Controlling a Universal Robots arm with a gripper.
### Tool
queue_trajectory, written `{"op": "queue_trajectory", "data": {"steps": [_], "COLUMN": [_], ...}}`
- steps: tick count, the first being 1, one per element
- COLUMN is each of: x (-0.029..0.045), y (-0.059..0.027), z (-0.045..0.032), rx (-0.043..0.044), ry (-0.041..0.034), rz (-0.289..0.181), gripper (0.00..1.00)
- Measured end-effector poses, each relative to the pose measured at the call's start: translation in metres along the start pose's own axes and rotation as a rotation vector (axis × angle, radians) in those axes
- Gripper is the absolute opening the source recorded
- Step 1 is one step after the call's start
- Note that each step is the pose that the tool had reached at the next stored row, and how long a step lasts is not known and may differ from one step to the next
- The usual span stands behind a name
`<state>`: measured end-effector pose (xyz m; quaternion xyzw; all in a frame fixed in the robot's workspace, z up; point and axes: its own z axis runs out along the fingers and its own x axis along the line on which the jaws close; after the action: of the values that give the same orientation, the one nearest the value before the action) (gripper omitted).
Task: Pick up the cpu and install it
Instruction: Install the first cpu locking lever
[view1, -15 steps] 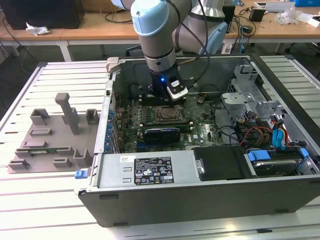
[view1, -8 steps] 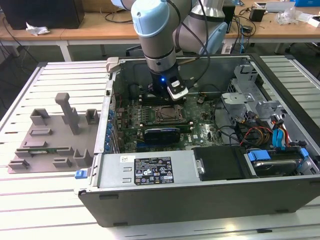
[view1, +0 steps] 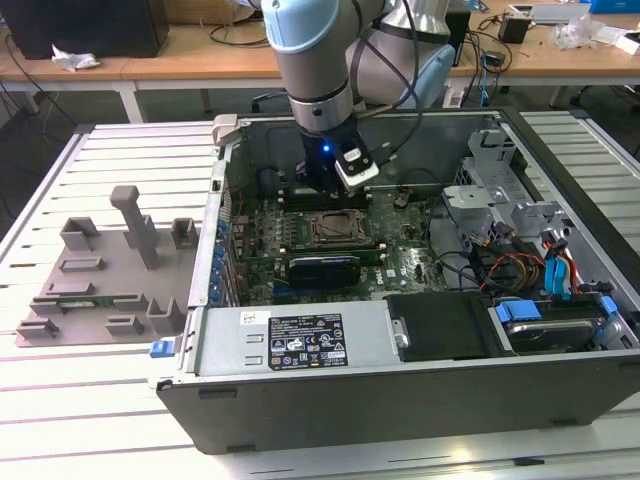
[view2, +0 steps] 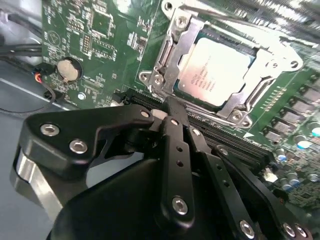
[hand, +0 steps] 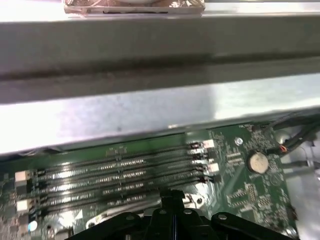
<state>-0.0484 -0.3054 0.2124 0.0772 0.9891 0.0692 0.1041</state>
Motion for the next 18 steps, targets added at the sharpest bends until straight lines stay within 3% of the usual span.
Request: {"op": "queue_trajectory", "data": {"steps": [1,2,3,6,8,12,13,14,17,18], "x": [-0.0003,-0.0008,-0.0013,-0.0046,-0.0067,-0.0073,-0.0075,-0.0082,-0.0104,-0.0114], "y": [0.0002,0.0003,0.0005,0.001,0.0013,0.0014,0.0015,0.0015,0.0018,0.0019], "z": [-0.0011,-0.002,-0.0023,-0.0024,-0.0019,-0.0018,-0.0015,-0.0013,-0.0006,-0.0003], "rx": [0.0124,0.0389,0.0591,0.1097,0.12,0.122,0.1245,0.1287,0.1387,0.1444], "ry": [-0.0017,-0.0054,-0.0081,-0.0091,-0.0053,-0.0031,0.0134,0.0372,0.0907,0.1189], "rz": [-0.002,-0.005,-0.008,-0.014,-0.015,-0.016,-0.015,-0.013,-0.01,-0.008], "gripper": [0.11,0.11,0.11,0.11,0.11,0.11,0.11,0.11,0.11,0.11]}}
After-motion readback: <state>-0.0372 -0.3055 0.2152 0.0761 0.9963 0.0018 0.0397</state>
